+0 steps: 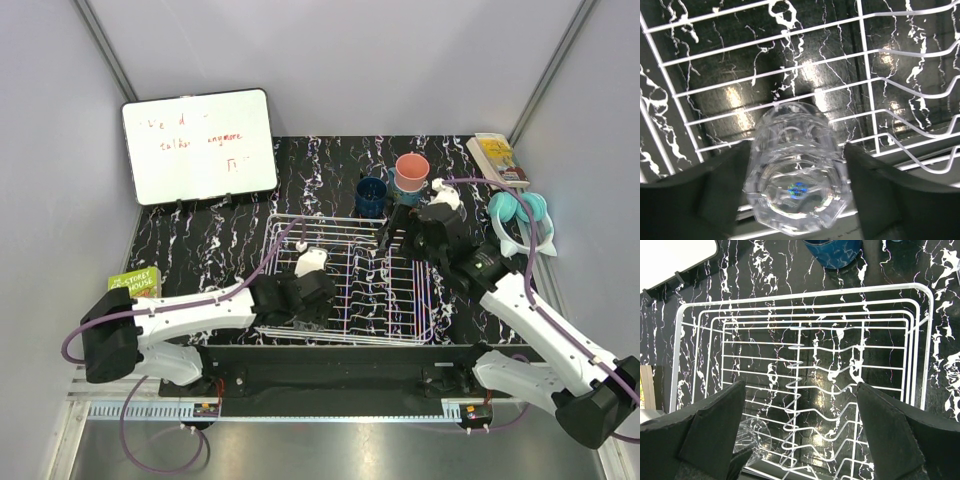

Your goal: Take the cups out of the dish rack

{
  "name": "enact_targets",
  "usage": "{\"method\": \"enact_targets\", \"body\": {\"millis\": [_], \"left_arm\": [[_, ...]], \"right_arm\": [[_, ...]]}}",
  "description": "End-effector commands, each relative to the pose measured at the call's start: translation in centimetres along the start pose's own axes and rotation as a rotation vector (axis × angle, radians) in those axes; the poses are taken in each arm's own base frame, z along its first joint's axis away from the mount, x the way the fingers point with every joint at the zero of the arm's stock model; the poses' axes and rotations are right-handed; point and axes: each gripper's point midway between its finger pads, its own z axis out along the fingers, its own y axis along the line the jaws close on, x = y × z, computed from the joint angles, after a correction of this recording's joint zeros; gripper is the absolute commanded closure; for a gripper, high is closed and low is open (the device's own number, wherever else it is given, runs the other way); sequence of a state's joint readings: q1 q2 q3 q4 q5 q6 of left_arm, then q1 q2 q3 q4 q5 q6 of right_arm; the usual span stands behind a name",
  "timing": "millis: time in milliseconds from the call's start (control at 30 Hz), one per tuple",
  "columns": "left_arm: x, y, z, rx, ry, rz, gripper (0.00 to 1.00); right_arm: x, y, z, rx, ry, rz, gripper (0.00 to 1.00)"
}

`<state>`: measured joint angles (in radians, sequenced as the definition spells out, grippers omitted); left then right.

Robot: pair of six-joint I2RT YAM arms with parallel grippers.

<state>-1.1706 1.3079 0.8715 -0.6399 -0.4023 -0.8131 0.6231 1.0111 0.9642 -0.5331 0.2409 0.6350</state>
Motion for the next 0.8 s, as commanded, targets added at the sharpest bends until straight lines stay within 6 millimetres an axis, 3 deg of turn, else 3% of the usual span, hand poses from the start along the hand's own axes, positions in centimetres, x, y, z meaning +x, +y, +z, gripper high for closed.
{"method": "enact_targets", "body": {"millis": [0, 67, 100, 233, 333, 433, 600, 700, 767], "left_arm": [[-2.0, -1.9, -0.2, 0.044, -0.054, -0.013, 0.45], [-2.0, -1.9, -0.2, 0.045, -0.057, -0.012, 0.58], [-1.9, -1.9, -0.2, 0.043, -0.057, -0.01, 0.72], [-1.9, -1.7, -0.7, 0.044, -0.068, -0.006, 1.0], [-3.4, -1.6, -2.1, 0.047, -0.117, 0.0, 1.0], [-6.6, -1.6, -5.2, 0.066, -0.211, 0.002, 1.0], [-13.5, -1.0, -12.0, 0.123, -0.423, -0.033, 1.0], [-16.3, -0.3, -14.2, 0.16, -0.494, -0.073, 1.0], [-17.2, -0.7, -15.3, 0.235, -0.516, -0.088, 1.0]], "right_arm": [[-1.1, 1.3, -0.8, -0.066, -0.057, 0.025, 0.0], [-1.0, 1.2, -0.9, -0.066, -0.056, 0.022, 0.0], [-0.9, 1.1, -1.0, -0.067, -0.057, 0.026, 0.0], [-1.0, 1.0, -1.3, -0.07, -0.064, 0.029, 0.0], [-1.3, 1.1, -1.6, -0.076, -0.078, 0.033, 0.0], [-1.9, 1.2, -2.2, -0.085, -0.098, 0.031, 0.0], [-2.1, 1.6, -3.0, -0.12, -0.104, 0.031, 0.0], [-1.8, 2.1, -3.3, -0.154, -0.092, 0.034, 0.0], [-1.5, 2.5, -3.4, -0.181, -0.083, 0.035, 0.0]]}}
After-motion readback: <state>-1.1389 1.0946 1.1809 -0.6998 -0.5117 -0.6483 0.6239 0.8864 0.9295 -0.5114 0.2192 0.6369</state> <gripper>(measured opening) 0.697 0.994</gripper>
